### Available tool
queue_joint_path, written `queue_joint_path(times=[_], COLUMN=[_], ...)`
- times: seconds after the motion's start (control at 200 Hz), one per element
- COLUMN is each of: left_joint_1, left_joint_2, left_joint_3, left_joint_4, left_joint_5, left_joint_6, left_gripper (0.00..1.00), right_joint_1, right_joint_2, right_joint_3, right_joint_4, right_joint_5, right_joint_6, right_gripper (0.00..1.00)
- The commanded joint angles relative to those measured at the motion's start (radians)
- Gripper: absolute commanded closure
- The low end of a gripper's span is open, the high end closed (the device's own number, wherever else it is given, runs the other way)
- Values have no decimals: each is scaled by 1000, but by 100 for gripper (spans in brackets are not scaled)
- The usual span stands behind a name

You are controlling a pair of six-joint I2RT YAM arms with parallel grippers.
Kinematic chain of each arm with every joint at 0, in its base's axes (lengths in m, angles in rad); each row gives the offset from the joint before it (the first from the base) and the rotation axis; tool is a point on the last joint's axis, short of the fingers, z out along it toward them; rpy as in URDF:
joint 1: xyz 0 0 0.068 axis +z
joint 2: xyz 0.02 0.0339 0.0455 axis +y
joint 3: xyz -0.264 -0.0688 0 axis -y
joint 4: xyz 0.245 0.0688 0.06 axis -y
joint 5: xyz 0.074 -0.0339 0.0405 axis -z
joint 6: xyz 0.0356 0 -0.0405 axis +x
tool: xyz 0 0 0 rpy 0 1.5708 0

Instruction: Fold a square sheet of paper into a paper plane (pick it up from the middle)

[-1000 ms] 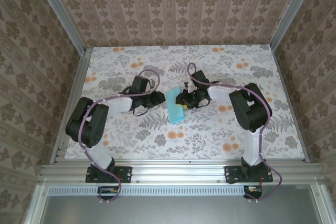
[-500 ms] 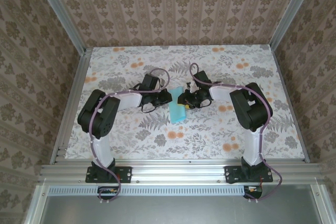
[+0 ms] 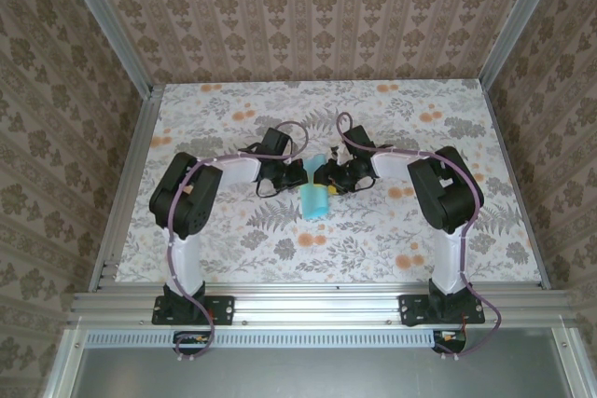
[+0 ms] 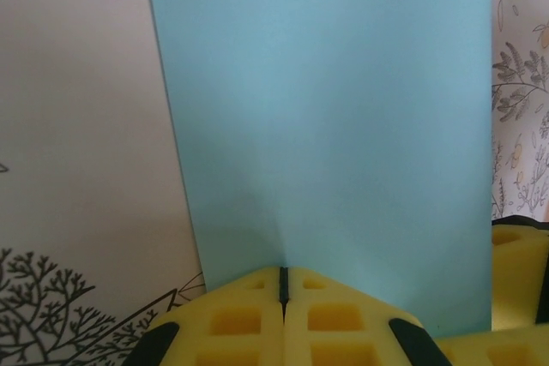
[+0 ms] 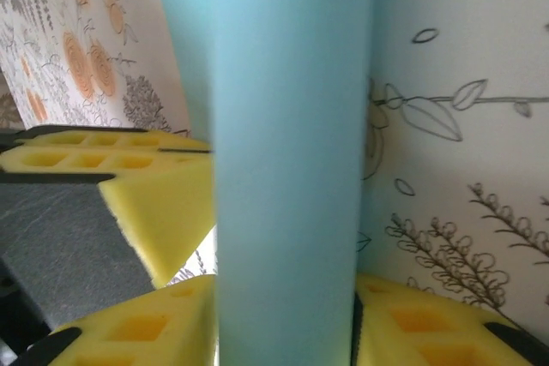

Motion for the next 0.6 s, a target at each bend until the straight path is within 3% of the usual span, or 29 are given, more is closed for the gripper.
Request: queue_joint_path(times=[0.0,0.24,0.595], left_joint_1=[-5,-16,-22], left_joint_2=[41,55,52], left_joint_3=[16,50,64], left_joint_4=[-93,-135,-149], left_joint_5=[-20,-25,-37], left_joint_6=[39,70,75], left_gripper=[97,97,97], right_joint_1=[-5,-4,3], right_joint_2=[-58,-76,12], right_joint_3=[21,104,193], right_joint_4=[-117,-289,-352], right_joint_5=[51,195,127], right_joint_6=[-20,-145,-198], right_gripper=[52,44,45])
